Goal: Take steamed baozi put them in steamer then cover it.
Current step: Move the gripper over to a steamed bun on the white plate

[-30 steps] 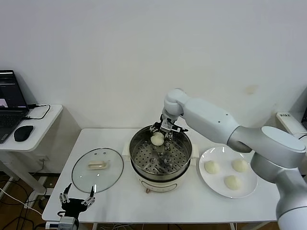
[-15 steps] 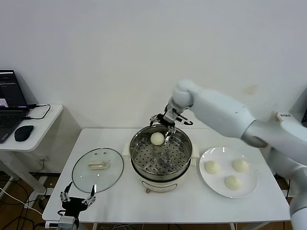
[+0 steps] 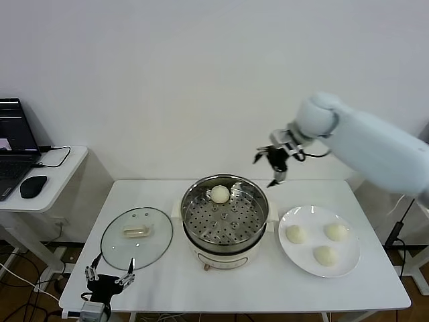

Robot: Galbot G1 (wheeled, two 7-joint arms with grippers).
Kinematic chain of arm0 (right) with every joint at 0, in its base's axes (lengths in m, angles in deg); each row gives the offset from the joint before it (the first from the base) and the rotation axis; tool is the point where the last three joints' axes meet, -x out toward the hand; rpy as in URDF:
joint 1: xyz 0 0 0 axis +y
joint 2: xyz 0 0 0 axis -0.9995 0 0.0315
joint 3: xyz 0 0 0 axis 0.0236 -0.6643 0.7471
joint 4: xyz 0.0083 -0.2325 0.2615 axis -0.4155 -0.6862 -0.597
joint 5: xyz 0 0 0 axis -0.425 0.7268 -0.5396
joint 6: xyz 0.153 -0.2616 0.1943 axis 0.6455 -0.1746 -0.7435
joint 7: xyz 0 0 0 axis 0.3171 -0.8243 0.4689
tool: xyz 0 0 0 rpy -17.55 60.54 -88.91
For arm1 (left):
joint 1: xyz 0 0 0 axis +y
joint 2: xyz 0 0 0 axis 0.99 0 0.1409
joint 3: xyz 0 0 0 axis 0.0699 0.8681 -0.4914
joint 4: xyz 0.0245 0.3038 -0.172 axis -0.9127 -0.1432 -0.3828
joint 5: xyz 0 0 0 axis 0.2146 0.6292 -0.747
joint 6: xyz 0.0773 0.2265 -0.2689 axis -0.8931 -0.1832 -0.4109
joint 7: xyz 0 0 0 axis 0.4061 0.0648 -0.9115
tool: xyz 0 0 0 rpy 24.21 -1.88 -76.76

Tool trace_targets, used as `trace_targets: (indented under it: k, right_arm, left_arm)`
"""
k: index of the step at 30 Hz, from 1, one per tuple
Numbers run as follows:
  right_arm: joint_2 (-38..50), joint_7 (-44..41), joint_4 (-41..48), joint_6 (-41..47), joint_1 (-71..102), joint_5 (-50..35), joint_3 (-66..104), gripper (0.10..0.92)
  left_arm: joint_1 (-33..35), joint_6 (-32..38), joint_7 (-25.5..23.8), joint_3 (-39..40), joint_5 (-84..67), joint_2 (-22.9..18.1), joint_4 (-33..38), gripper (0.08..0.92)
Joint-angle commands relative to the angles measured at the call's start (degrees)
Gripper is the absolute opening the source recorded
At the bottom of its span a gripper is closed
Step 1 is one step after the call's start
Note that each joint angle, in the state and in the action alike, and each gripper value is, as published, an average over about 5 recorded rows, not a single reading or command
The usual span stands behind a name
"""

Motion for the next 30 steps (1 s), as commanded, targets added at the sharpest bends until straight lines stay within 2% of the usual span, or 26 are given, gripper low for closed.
trace_targets:
  k: [1, 7, 15, 30]
  right_arm:
    - [15.16, -5.31, -9.23, 13.35, 2.69, 2.21, 1.59, 0.823]
    - [15.96, -3.66, -9.58, 9.36, 14.50, 6.10, 8.31, 0.823]
    - [10.24, 0.14, -4.08, 5.85, 28.80, 12.68, 15.20, 0.823]
    - [1.00, 4.92, 3.73, 4.40, 36.59, 19.98, 20.78, 0.823]
  left_arm:
    - [0.22, -0.03, 0.03, 0.20, -0.02, 0.10, 0.22, 0.823]
    - [0.66, -0.14, 0.03, 0.52, 0.14, -0.21, 0.85, 0.823]
    - [1.41, -0.25, 0.01, 0.52, 0.71, -0.71, 0.74, 0.823]
    - [1.56, -0.25, -0.02, 0.05, 1.35, -0.91, -0.85, 0.823]
